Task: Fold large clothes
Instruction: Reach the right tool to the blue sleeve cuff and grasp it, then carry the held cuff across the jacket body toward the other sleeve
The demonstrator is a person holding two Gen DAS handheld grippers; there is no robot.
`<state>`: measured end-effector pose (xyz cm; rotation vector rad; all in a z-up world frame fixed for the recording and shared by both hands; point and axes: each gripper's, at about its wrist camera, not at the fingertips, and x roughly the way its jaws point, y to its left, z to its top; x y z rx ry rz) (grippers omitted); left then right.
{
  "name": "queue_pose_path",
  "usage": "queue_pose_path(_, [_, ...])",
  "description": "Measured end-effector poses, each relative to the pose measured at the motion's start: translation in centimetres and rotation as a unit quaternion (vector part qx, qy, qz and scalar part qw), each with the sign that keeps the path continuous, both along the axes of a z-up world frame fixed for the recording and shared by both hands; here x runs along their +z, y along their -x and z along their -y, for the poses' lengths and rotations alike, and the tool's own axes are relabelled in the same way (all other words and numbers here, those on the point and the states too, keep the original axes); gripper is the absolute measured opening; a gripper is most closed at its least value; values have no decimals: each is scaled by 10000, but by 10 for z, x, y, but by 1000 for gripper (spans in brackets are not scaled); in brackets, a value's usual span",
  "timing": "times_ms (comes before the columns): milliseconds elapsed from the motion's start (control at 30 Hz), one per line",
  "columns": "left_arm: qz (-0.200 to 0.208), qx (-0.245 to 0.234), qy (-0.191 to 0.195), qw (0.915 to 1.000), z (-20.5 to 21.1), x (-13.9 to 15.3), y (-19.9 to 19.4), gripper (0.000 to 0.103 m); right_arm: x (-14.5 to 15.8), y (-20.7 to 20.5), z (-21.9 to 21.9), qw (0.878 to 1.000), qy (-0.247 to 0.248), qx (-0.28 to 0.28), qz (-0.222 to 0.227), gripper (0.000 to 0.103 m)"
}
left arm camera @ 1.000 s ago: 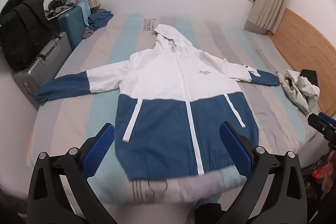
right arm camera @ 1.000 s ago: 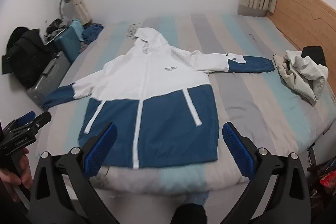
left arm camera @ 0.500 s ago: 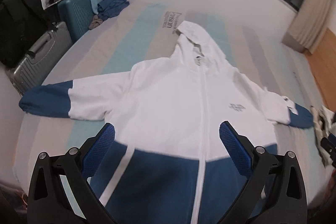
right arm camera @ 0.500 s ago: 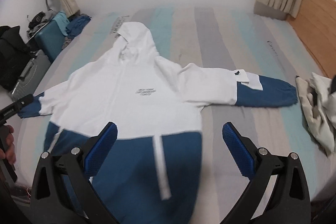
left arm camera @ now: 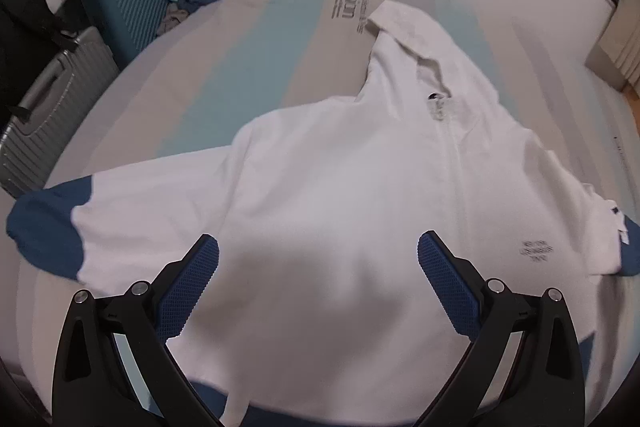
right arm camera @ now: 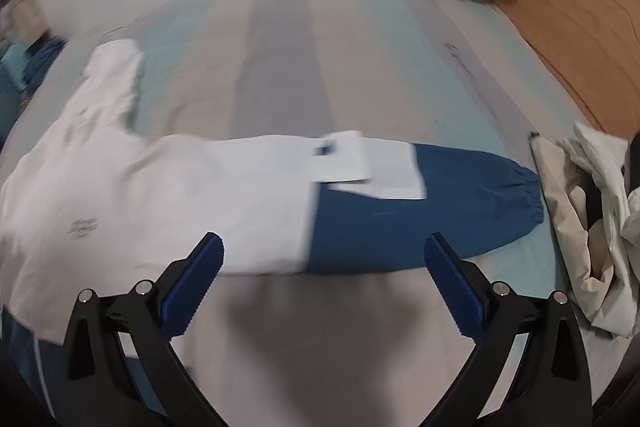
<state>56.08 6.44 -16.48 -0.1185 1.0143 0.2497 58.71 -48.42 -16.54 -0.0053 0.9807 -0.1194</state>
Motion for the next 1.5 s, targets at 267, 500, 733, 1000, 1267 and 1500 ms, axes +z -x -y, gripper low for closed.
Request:
queue_pose_path(267, [-274, 56, -118, 9995, -2, -52, -37, 97, -39, -36, 167, 9944, -339, -957, -304, 96])
queue_pose_path(500, [-469, 48, -166, 9987, 8, -77, -48, 97, -64, -42, 257, 9847, -822, -1400, -636, 89])
queue_pose_path(733, [-501, -12, -238, 9985, 19, -86, -57, 97, -89, -43, 280, 9835, -784, -1382, -861, 84])
queue_pose_path(1000, [-597, -161, -357, 9974, 26, -96, -72, 97, -101, -51, 291, 9790, -969, -1566, -870, 67])
queue_pose_path(1267, [-646, -144, -390, 9970, 27, -96, -69, 97, -92, -47, 289, 9775, -755, -1588, -1162, 31])
queue_pose_path(1500, [-696, -140, -457, 9964, 28, -96, -69, 97, -62, -57, 264, 9810, -660, -1456, -1097, 26])
